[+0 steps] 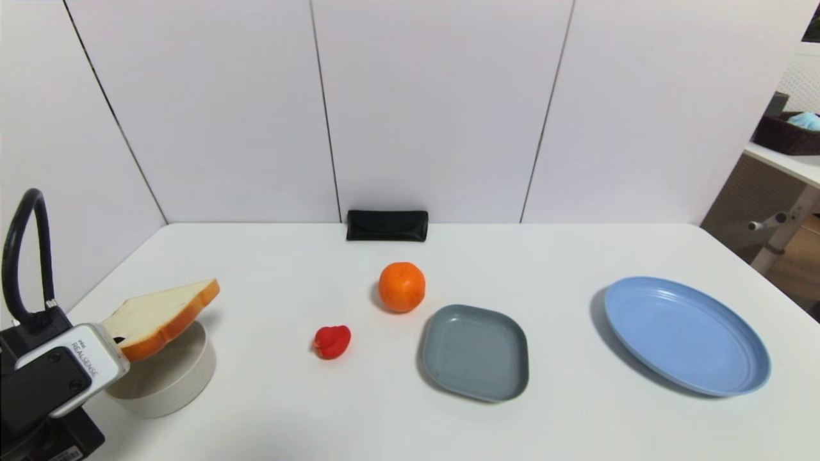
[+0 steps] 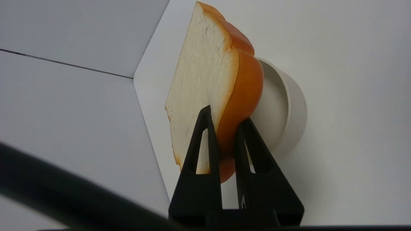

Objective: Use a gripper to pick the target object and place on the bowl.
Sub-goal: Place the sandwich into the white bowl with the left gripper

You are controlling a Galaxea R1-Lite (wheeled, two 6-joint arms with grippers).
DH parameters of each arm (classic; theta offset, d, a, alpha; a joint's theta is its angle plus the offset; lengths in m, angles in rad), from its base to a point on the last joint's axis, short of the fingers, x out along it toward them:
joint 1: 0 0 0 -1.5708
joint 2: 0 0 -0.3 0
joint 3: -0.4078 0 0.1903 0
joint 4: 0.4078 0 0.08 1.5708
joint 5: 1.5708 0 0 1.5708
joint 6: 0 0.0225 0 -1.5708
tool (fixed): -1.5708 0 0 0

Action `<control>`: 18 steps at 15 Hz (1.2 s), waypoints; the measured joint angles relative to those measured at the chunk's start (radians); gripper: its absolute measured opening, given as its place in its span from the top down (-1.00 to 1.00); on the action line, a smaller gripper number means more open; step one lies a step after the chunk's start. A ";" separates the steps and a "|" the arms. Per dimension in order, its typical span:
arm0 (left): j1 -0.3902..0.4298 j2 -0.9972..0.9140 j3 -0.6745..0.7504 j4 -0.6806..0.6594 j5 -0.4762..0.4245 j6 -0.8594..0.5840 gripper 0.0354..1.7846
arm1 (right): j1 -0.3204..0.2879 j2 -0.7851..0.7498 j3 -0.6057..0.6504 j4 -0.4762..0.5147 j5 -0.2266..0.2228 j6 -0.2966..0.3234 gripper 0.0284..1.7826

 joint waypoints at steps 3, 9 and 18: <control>0.004 0.000 0.010 0.003 0.001 -0.001 0.81 | 0.000 0.000 0.000 0.000 0.000 0.000 -0.92; 0.030 0.002 0.044 0.006 0.001 -0.005 0.81 | 0.000 0.000 0.000 0.000 0.000 0.000 -0.92; 0.033 0.000 0.042 0.008 -0.003 -0.003 -0.31 | 0.000 0.000 0.000 0.000 0.000 0.000 -0.92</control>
